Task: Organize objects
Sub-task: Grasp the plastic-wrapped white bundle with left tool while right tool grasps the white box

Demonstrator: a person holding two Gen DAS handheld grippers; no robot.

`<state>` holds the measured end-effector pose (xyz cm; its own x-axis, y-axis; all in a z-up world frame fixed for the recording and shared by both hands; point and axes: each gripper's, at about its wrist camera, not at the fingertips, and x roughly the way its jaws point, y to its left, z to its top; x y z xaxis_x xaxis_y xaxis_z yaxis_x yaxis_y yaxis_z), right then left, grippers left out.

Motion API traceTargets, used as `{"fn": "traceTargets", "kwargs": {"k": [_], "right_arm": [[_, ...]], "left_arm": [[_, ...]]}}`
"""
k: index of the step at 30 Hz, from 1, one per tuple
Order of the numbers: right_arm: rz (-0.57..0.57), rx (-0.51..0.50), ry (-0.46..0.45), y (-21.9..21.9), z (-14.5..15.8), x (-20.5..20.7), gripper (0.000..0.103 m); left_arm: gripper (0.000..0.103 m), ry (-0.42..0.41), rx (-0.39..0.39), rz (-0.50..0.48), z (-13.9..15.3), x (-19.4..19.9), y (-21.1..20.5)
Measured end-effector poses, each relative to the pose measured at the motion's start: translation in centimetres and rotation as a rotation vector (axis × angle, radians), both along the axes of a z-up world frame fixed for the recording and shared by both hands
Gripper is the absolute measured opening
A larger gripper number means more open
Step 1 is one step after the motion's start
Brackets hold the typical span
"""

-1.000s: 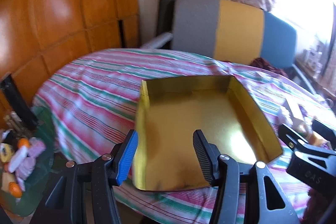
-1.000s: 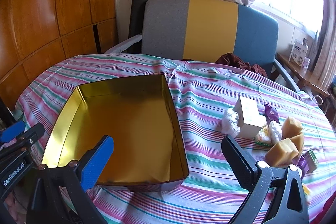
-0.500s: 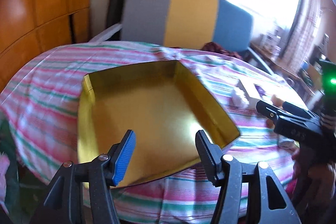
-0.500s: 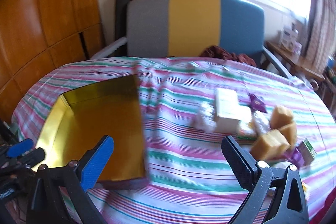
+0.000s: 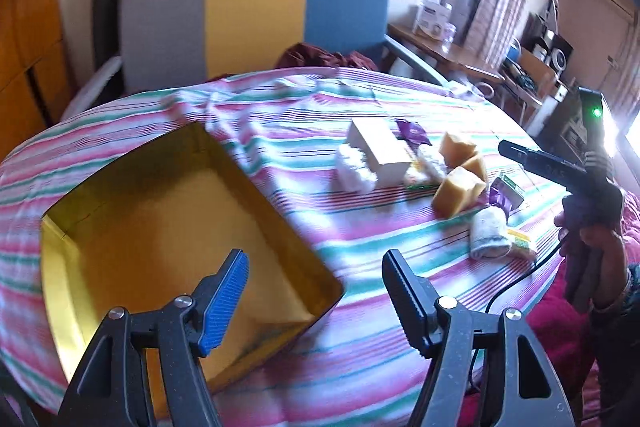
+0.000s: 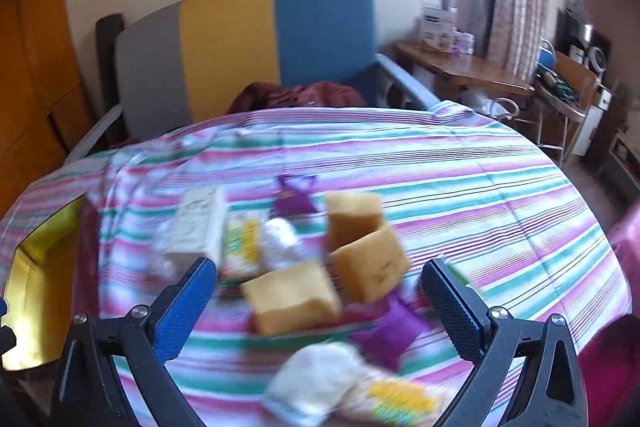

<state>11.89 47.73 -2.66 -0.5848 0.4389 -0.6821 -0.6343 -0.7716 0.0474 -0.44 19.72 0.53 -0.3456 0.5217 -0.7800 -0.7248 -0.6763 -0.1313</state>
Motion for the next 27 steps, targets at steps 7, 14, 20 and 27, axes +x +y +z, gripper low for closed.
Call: {"fn": "traceTargets", "kwargs": {"k": [7,14,20,27], "right_arm": [[-0.037,-0.132,0.056,2.9,-1.6,0.9,0.103],[-0.015,-0.135,0.081,2.6,-1.2,0.9,0.103],[-0.005,-0.139,0.093,2.6,-1.1,0.9,0.103],[-0.003,-0.167,0.093,3.0,-1.3,0.9,0.103]], "left_arm": [[0.061,-0.065,-0.039,-0.016,-1.3,-4.0,6.9],[0.047,-0.178,-0.101,0.025,-4.9,-8.1,12.1],[0.045,-0.220,-0.140,0.022,-7.5,-9.4,15.7],[0.034,-0.227,-0.154,-0.006,-10.0,-9.6,18.4]]}}
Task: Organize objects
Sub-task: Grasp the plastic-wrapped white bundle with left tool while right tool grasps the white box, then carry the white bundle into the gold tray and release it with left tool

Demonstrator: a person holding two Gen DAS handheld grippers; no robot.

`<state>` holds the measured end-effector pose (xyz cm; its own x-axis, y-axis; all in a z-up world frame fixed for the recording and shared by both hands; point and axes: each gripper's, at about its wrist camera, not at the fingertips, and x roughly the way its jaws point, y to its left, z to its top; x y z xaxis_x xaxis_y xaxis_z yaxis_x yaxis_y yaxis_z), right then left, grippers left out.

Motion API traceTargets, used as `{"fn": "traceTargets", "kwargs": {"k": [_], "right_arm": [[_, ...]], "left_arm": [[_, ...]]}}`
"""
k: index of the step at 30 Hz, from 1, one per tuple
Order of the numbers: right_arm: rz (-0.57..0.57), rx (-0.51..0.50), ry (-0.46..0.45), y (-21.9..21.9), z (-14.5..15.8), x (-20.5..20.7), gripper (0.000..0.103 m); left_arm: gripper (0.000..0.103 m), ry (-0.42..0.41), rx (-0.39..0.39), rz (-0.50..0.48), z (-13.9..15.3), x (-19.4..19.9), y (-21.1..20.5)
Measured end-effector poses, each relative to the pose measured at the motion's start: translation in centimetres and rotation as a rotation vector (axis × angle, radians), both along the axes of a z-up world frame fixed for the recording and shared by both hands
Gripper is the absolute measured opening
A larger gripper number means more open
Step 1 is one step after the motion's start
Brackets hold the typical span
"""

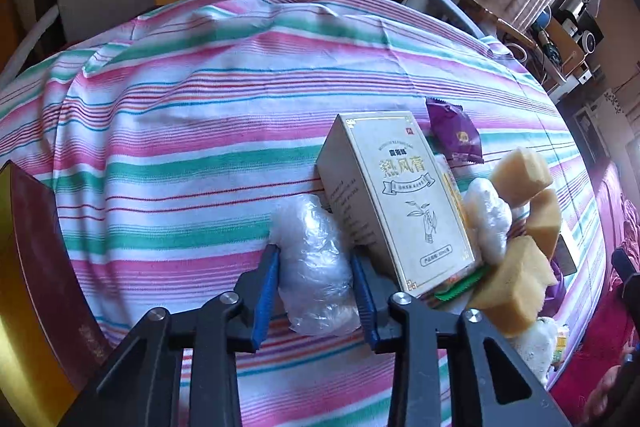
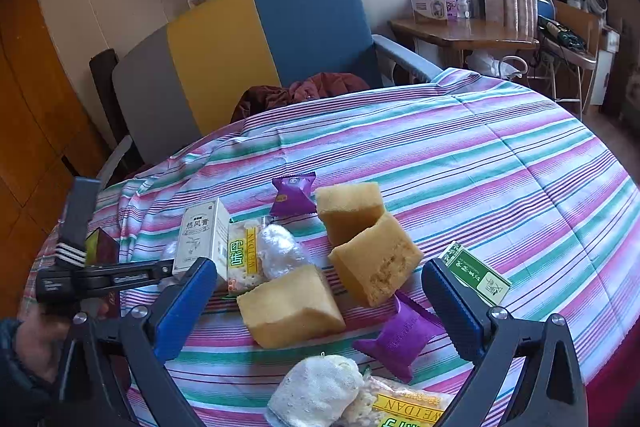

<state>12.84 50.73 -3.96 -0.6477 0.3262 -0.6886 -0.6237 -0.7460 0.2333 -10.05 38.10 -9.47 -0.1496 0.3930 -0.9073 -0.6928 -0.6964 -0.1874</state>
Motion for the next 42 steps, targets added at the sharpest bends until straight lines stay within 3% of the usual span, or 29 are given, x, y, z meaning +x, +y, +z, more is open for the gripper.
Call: {"fn": "traceTargets", "kwargs": {"k": [5,14,21,27,29,30,32,42], "right_arm": [[0.019,0.011,-0.022,-0.5,-0.2,-0.4,0.103],[0.098,0.049,-0.089,-2.8,-0.1,-2.9,0.100],[0.223,0.005,-0.172,-4.8,-1.1,-9.6,0.090],[0.256,-0.021,-0.286,-5.3,-3.7,-16.9,0.076],[0.257,-0.027,-0.337,-5.4,-4.9,-19.0,0.066],[0.260,-0.020,-0.370,-5.5,-5.5,-19.7,0.052],[0.266,-0.011,-0.419,-5.7,-6.5,-20.6,0.052],[0.347,0.027,-0.372,-11.4,-6.2,-16.7,0.052]], "left_arm": [[0.033,0.032,0.044,0.013,1.5,0.6,-1.8],[0.033,0.168,0.159,-0.010,7.3,4.0,-8.7],[0.033,0.184,0.202,0.041,8.6,4.9,-13.9],[0.033,0.194,0.211,0.120,9.0,4.8,-18.7],[0.033,0.190,0.209,0.153,8.9,4.4,-20.5],[0.033,0.191,0.205,0.178,8.8,4.0,-21.6],[0.033,0.190,0.194,0.233,8.4,3.0,-23.9],[0.033,0.239,0.020,0.490,4.9,-5.2,-32.1]]}}
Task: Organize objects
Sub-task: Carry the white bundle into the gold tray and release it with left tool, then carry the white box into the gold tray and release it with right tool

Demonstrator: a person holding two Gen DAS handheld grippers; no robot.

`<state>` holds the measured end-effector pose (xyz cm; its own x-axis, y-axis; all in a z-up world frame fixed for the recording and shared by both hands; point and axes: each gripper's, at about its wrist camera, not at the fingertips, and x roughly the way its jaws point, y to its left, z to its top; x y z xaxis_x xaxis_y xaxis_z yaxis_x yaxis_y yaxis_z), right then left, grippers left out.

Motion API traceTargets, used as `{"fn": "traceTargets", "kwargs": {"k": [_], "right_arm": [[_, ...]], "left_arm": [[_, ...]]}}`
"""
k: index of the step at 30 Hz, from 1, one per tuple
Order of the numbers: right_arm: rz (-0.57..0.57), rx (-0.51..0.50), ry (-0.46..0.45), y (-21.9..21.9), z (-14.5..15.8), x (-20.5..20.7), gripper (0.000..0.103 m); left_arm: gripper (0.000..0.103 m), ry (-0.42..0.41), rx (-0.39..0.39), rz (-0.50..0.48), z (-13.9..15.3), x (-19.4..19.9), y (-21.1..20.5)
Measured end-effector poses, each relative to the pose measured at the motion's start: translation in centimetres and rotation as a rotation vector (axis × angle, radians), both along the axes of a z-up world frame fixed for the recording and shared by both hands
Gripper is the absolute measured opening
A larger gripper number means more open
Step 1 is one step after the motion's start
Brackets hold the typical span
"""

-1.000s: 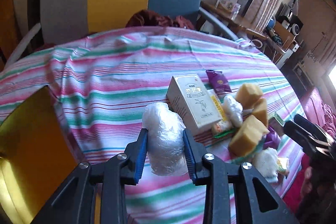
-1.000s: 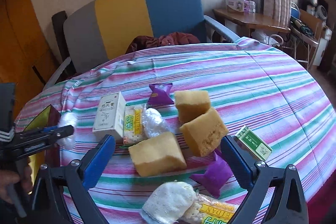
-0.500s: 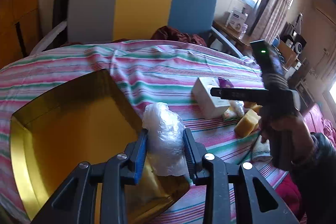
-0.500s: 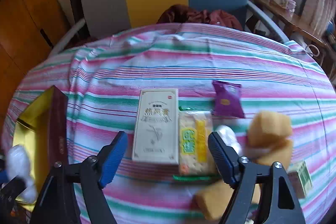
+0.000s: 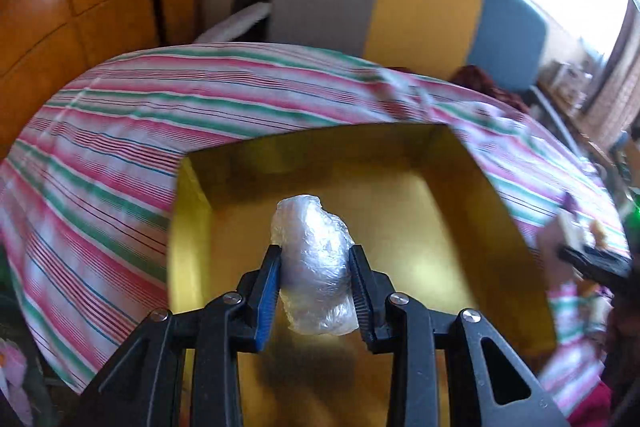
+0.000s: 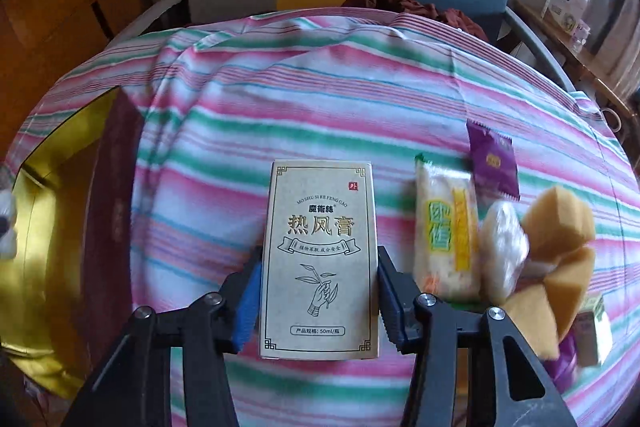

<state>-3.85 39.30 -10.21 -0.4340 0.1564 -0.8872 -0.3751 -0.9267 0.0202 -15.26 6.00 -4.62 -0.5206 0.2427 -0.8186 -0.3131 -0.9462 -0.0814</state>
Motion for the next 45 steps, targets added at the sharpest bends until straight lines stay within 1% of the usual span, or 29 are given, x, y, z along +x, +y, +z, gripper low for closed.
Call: {"fn": "traceTargets", "kwargs": {"k": [4,8,12,16,19,23,27,29,33,37,40,45], "right_arm": [[0.010,0.012,0.004,-1.2,0.0,1.1,0.052],[0.015,0.021,0.006,-1.7,0.0,1.4,0.052],[0.008,0.029,0.010,-1.8,0.0,1.5,0.052],[0.009,0.042,0.009,-2.0,-0.1,1.5,0.052],[0.007,0.043,0.005,-2.1,-0.3,1.5,0.052],[0.004,0.040,-0.008,-2.2,-1.0,1.5,0.052],[-0.014,0.042,0.001,-2.2,-1.1,1.7,0.051],[-0.019,0.040,0.004,-2.3,-1.0,1.8,0.051],[-0.023,0.045,0.020,-2.9,-0.5,2.0,0.051],[-0.032,0.042,0.061,-3.5,0.9,2.5,0.051],[-0.022,0.047,0.102,-4.5,2.5,2.6,0.051],[0.044,0.042,0.164,-7.7,5.1,2.1,0.051]], "left_arm": [[0.033,-0.002,-0.042,0.044,-1.3,-2.4,-1.1],[0.034,0.000,-0.084,0.069,-2.3,-4.0,-1.1],[0.035,0.026,-0.139,0.064,-3.2,-5.4,-0.7],[0.038,0.002,-0.147,0.070,-3.7,-5.9,-0.7],[0.045,0.019,-0.117,0.083,-3.0,-5.5,-1.2],[0.046,0.033,-0.096,0.103,-2.0,-4.6,-2.0],[0.047,0.082,-0.037,0.114,0.2,-1.8,-2.8],[0.047,0.104,0.008,0.105,1.5,0.2,-3.2],[0.047,0.139,0.054,0.084,3.4,3.8,-3.5],[0.047,0.161,0.073,0.061,4.4,6.5,-3.5],[0.047,0.137,0.113,0.056,4.5,7.9,-4.1],[0.047,0.106,0.138,0.059,4.1,9.4,-5.0]]}}
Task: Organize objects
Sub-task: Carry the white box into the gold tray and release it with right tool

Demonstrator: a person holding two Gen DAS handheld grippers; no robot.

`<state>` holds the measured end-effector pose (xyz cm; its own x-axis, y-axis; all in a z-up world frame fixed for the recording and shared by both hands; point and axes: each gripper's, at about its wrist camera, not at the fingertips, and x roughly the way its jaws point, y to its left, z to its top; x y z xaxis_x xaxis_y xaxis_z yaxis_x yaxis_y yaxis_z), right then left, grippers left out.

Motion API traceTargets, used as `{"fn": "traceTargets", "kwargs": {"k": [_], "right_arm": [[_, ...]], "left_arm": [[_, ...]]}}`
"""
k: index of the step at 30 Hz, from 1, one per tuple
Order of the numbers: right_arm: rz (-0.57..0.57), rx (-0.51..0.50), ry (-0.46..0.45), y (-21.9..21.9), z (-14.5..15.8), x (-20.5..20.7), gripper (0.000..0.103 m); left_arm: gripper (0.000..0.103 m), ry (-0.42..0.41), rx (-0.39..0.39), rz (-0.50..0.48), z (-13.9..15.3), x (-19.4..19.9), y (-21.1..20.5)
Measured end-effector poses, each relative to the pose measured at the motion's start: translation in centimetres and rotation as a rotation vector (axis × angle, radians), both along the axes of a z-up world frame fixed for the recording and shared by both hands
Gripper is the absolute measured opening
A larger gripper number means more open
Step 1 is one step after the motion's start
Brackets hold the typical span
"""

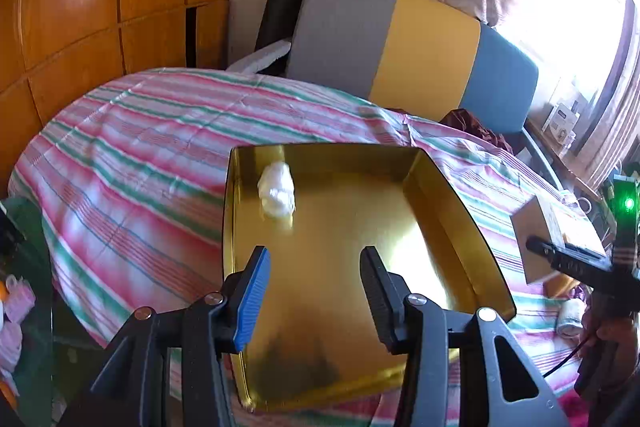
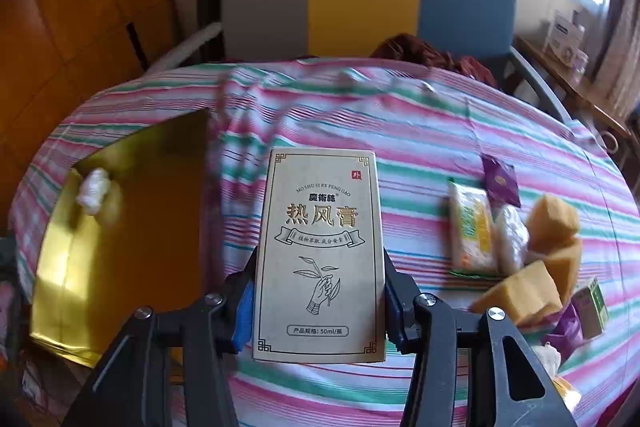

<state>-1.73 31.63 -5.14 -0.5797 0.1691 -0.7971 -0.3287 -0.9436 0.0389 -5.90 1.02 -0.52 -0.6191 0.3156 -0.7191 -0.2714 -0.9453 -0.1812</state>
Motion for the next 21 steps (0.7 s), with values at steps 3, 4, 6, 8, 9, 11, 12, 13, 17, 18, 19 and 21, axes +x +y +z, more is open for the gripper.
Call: {"fn": "traceTargets", "kwargs": {"k": [3,4,6,8,9,11,12,13,17,18,19,21], "right_arm": [[0.065,-0.027,0.021,-2.6,1.1,-0.7,0.051],[0.091,-0.040,0.022,-3.5,1.3,-1.0,0.051],[0.153,-0.067,0.019,-5.7,1.4,-2.0,0.051],[0.205,-0.092,0.003,-7.8,1.2,-3.1,0.051],[0.231,-0.107,-0.009,-8.8,1.0,-3.8,0.051],[0.279,-0.127,-0.038,-10.8,0.5,-5.4,0.051],[0.298,-0.125,-0.051,-11.7,0.1,-6.2,0.052],[0.313,-0.120,-0.067,-12.7,-0.2,-7.0,0.052],[0.355,-0.129,-0.126,-15.7,-1.9,-9.8,0.052],[0.370,-0.128,-0.138,-16.6,-2.2,-10.4,0.051],[0.384,-0.128,-0.147,-17.3,-2.5,-10.9,0.051],[0.414,-0.127,-0.162,-18.8,-3.0,-11.8,0.051]], "left_arm": [[0.047,-0.025,0.044,0.003,-0.2,0.4,-1.2],[0.047,-0.029,0.052,0.004,-0.2,0.5,-1.5],[0.047,-0.033,0.050,0.016,-0.4,0.6,-2.1],[0.047,-0.041,0.046,0.046,-0.7,0.7,-3.1],[0.047,-0.045,0.042,0.063,-0.8,0.6,-3.6],[0.047,-0.048,0.028,0.102,-1.2,0.5,-4.7],[0.047,-0.051,0.022,0.123,-1.4,0.5,-5.4],[0.047,-0.058,0.018,0.139,-1.7,0.4,-5.9],[0.047,-0.095,0.017,0.196,-3.2,0.2,-8.3],[0.047,-0.103,0.017,0.204,-3.4,0.2,-8.6],[0.047,-0.113,0.020,0.214,-3.8,0.1,-9.1],[0.047,-0.124,0.027,0.227,-4.2,-0.1,-9.7]]}}
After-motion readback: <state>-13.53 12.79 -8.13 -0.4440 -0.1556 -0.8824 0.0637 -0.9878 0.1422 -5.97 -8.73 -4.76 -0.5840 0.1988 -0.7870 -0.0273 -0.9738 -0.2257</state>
